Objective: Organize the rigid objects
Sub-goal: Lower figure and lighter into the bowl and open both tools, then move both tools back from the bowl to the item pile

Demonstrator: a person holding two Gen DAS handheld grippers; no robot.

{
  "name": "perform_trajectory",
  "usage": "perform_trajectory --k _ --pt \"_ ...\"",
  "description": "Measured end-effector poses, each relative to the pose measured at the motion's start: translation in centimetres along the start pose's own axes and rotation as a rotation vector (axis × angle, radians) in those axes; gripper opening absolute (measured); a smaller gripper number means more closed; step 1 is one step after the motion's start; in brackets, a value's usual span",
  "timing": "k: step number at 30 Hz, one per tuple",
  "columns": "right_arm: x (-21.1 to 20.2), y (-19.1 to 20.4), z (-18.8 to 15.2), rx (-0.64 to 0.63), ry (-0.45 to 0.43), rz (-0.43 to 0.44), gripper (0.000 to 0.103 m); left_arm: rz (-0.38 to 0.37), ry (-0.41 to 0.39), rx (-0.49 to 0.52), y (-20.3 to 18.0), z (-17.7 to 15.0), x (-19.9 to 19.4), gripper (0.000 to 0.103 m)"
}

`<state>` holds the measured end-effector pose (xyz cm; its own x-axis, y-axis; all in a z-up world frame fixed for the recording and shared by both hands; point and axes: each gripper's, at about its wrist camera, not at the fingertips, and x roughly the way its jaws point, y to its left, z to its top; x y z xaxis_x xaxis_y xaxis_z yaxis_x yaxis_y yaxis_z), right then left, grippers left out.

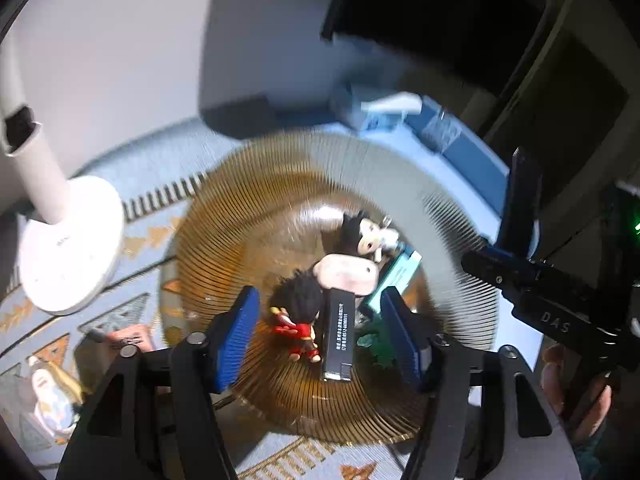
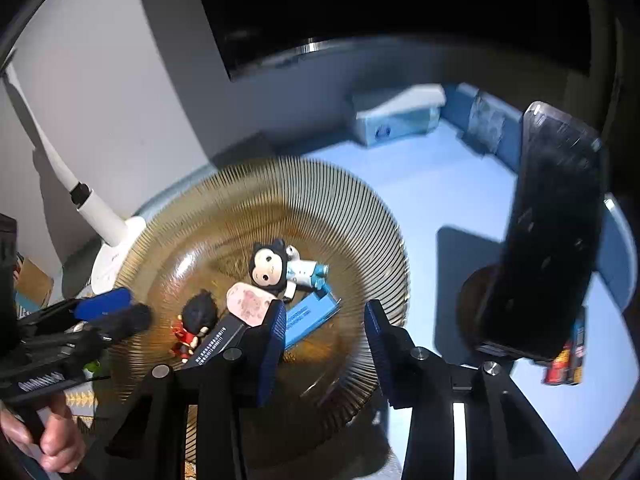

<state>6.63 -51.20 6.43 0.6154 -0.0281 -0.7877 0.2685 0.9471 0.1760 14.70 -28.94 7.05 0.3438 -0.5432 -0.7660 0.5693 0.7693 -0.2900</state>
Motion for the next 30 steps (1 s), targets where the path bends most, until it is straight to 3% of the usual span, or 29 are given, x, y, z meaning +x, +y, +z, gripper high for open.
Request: perform_trajectory --k 2,12,19,23,26,30 --pt "-1.2 0.3 0.2 -0.001 -0.029 0.002 0.048 -0.015 -0.043 -0.001 0.1 -0.1 -2.0 0.064" --pt "-5.5 5.9 -0.4 -0.124 -0.111 0.019 0.056 0.03 -0.226 0.021 0.8 -2.5 -12.6 0.064" --pt "-7.2 10.5 -1.7 -0.183 -0.12 0.108 0.058 0.117 -0.381 -0.065 5.7 -6.1 -22.1 0.071" --pt "-7.3 13.7 -2.7 -0.208 -0.104 0.168 0.058 0.159 -0.437 -0.127 8.8 -8.6 -25.5 0.071" --pt "-6.8 16.4 -3.8 -0.235 -0.076 0.22 0.058 0.171 -0.447 -0.189 11.4 -10.6 -26.6 0.071" --pt "-5.0 19.6 -6.3 -0.272 -0.028 0.275 0.064 0.208 -0.393 -0.266 15.0 -13.6 -24.9 0.071"
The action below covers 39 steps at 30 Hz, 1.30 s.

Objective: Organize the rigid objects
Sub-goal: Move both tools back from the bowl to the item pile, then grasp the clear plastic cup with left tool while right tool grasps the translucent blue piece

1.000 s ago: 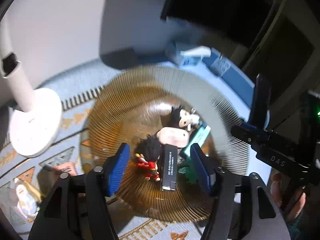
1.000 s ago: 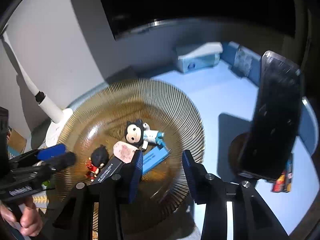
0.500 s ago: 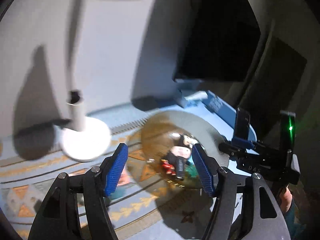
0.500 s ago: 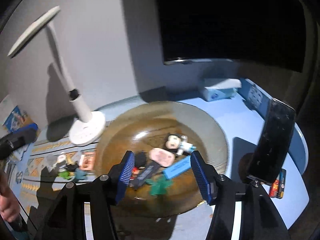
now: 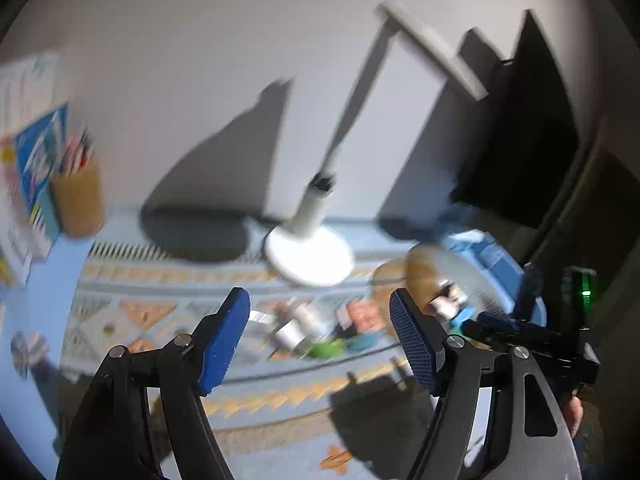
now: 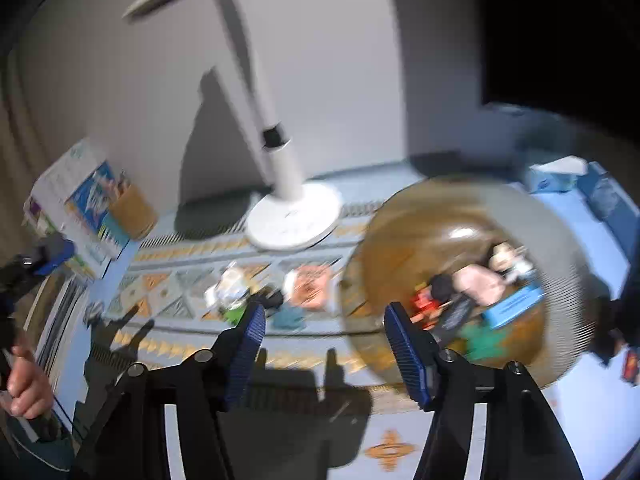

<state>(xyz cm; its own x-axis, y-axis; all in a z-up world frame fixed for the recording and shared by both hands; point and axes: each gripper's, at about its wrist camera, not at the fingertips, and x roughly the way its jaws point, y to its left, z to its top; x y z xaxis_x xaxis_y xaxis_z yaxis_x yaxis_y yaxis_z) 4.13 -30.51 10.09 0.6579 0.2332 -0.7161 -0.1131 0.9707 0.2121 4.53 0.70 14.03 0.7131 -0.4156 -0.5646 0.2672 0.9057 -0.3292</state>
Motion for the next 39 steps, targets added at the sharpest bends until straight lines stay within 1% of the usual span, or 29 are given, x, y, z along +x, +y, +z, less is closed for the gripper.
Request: perform_trajectory --k 1,3,6,10,13,16,20,22,25,27,30,33,36,39 --pt "0.8 0.5 -0.6 -0.006 0.013 0.012 0.068 0.014 0.028 -0.015 1.0 -0.9 1.1 0.071" --pt "2.7 1.4 -1.9 -0.015 0.045 0.025 0.073 0.038 0.079 -0.033 2.5 -2.4 3.0 0.071" --pt "5.5 2.2 -4.0 -0.035 0.089 0.018 0.073 0.067 0.148 -0.06 4.6 -4.5 5.6 0.071" --pt "8.2 1.9 -5.8 -0.031 0.144 0.015 0.073 0.055 0.248 -0.116 7.0 -6.9 9.4 0.071" --pt "9.4 1.2 -6.2 -0.002 0.164 0.024 0.073 0.044 0.275 -0.13 7.5 -7.4 10.7 0.071" --pt "10.1 0.8 -6.2 0.005 0.161 0.027 0.073 0.032 0.286 -0.124 7.4 -6.8 11.6 0.071" --pt "10.7 1.3 -6.0 -0.013 0.149 0.003 0.076 0.042 0.28 -0.122 7.0 -5.1 13.1 0.071" --pt "10.9 1.6 -5.9 -0.026 0.147 -0.009 0.077 0.065 0.289 -0.113 6.8 -4.4 14.5 0.071" --pt "11.0 1.7 -6.1 -0.032 0.143 -0.015 0.077 0.113 0.299 -0.069 6.1 -3.8 16.5 0.071" --pt "11.0 1.6 -6.1 -0.031 0.142 -0.013 0.078 0.123 0.29 -0.05 5.8 -3.4 17.3 0.071" --pt "11.1 1.6 -6.1 -0.036 0.143 -0.011 0.08 0.139 0.286 -0.034 5.7 -3.1 17.5 0.071" --pt "11.1 1.7 -6.1 -0.046 0.144 -0.02 0.08 0.171 0.293 -0.027 6.6 -3.3 17.3 0.071" --pt "11.2 1.8 -6.1 -0.047 0.144 -0.018 0.081 0.196 0.29 -0.071 8.6 -3.5 16.5 0.071" --pt "11.2 1.7 -6.0 -0.045 0.144 -0.014 0.081 0.183 0.276 -0.117 10.3 -3.5 15.3 0.071"
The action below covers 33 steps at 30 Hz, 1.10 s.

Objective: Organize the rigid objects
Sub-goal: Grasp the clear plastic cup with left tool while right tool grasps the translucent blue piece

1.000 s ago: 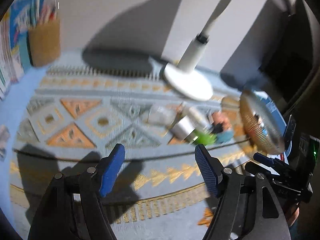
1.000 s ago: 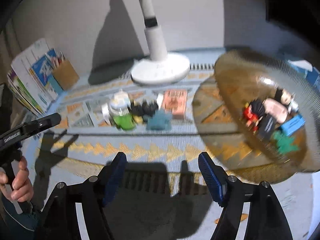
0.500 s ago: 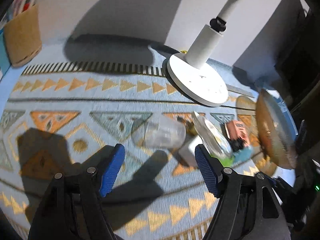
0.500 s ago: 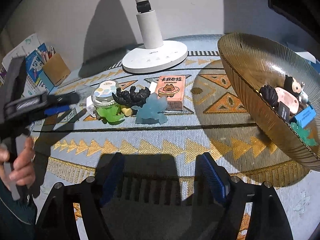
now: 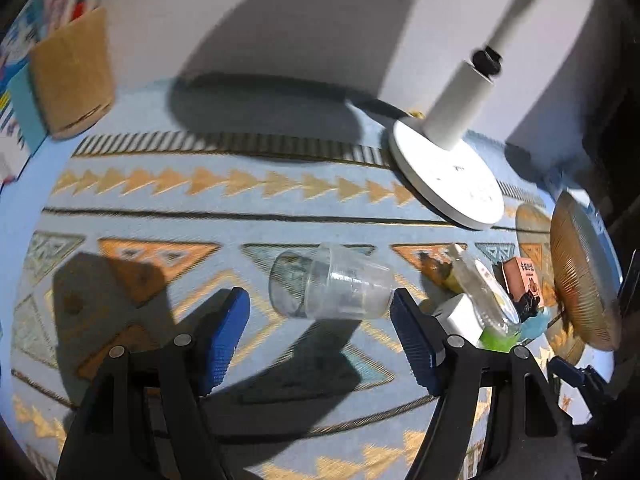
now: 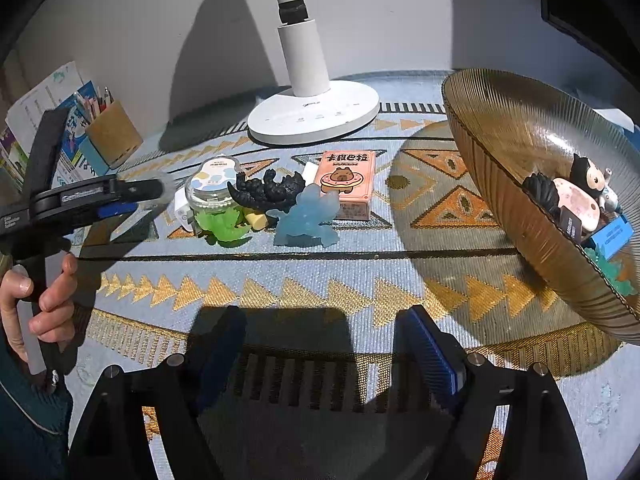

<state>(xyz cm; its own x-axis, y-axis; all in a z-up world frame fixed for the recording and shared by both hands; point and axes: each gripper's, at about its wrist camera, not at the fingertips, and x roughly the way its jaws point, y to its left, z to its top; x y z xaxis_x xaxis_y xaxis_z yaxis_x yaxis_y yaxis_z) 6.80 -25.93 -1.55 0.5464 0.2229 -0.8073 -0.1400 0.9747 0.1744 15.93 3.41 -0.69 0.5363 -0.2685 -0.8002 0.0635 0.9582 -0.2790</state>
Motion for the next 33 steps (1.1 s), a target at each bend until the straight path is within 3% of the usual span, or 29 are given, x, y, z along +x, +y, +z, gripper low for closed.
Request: perform_trajectory --k 5,9,13,18,19,21,26,27,28,30,31,33 --pt "0.0 0.0 0.0 0.001 0.0 -0.001 0.082 -0.109 -0.01 -0.054 2.0 -0.6 -0.8 0.071" --pt "-0.1 0.2 -0.1 0.004 0.0 -0.001 0.083 -0.095 -0.009 -0.026 0.8 -0.8 -0.5 0.071" --pt "-0.2 0.2 -0.1 0.01 0.0 -0.002 0.083 -0.139 0.009 -0.048 0.0 -0.6 -0.1 0.072" --pt "-0.4 0.4 1.1 0.036 -0.01 0.007 0.083 -0.071 0.001 -0.095 -1.2 0.0 0.7 0.07" --pt "-0.3 0.5 1.5 0.045 -0.01 0.007 0.082 -0.032 -0.007 -0.085 -1.7 0.2 1.0 0.066" --pt "0.1 0.9 2.5 0.046 -0.005 -0.028 0.083 0.012 -0.02 -0.054 -2.1 0.1 1.2 0.045" --pt "2.2 1.0 4.0 0.063 -0.009 -0.078 0.082 0.01 -0.064 -0.028 -1.9 -0.6 0.7 0.045" --pt "2.5 0.9 4.0 0.073 -0.013 -0.077 0.077 0.002 -0.071 -0.033 -1.7 -0.7 0.6 0.045" --pt "2.8 0.8 4.1 0.077 -0.019 -0.074 0.063 -0.005 -0.082 -0.042 -1.5 -0.7 0.4 0.045" --pt "3.1 1.0 4.1 0.065 -0.028 -0.083 0.053 -0.01 -0.114 -0.05 -1.1 -0.7 -0.1 0.045" --pt "2.9 1.0 4.1 0.063 -0.035 -0.071 0.038 -0.004 -0.12 -0.052 -1.2 -0.7 -0.1 0.045" --pt "2.7 1.1 3.9 0.062 -0.046 -0.047 0.037 0.0 -0.117 -0.049 -1.3 -0.6 0.0 0.045"
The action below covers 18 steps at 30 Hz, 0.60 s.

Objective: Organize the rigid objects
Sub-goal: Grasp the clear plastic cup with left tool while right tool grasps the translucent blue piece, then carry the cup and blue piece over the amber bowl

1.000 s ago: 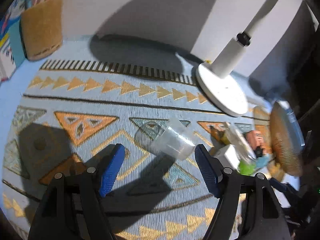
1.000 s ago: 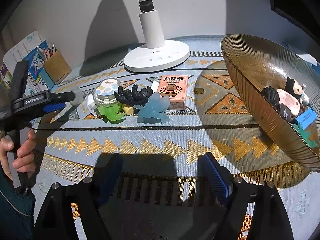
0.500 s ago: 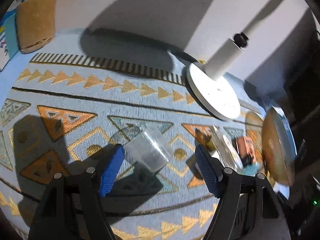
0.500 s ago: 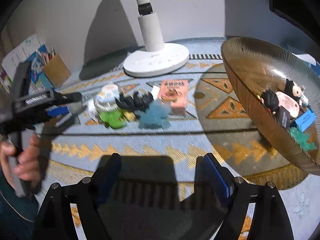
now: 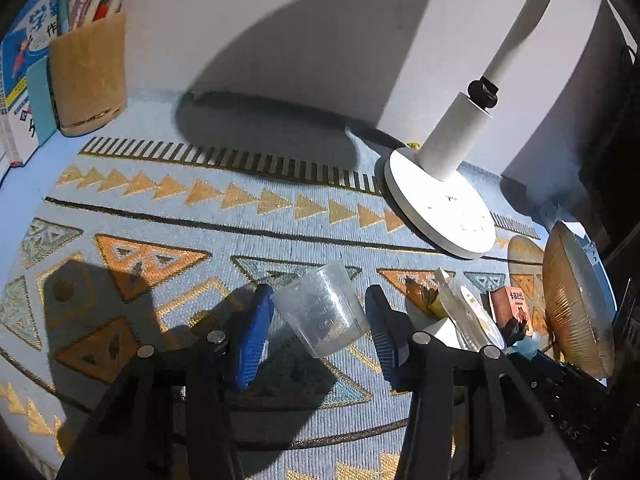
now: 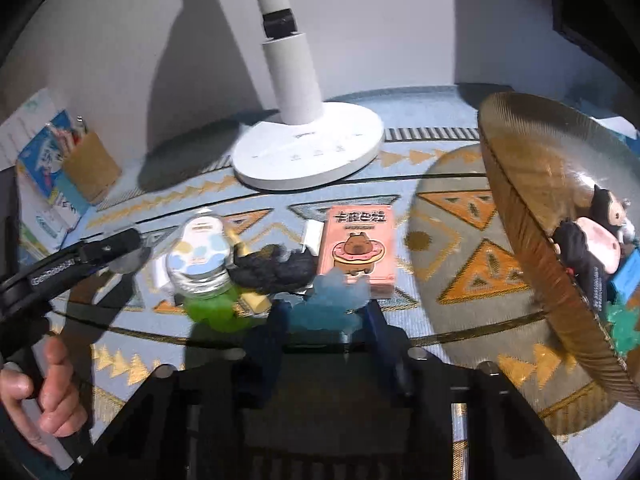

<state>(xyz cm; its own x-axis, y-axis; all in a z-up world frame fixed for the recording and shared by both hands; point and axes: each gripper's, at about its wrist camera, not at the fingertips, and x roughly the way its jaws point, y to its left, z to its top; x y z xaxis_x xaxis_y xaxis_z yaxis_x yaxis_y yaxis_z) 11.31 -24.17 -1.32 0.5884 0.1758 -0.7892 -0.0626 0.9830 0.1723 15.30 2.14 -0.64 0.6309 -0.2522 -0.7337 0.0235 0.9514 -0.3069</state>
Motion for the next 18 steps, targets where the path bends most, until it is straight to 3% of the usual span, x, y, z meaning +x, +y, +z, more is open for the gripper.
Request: perform_trajectory --k 9,18 --pt "-4.1 -1.0 -3.0 0.018 -0.026 0.054 0.037 0.085 -0.06 0.114 -2.3 -1.5 -1.4 0.045" --pt "-9.4 -3.6 -5.8 0.017 -0.073 0.003 0.037 0.01 -0.033 0.071 -3.4 -5.0 -4.1 0.045"
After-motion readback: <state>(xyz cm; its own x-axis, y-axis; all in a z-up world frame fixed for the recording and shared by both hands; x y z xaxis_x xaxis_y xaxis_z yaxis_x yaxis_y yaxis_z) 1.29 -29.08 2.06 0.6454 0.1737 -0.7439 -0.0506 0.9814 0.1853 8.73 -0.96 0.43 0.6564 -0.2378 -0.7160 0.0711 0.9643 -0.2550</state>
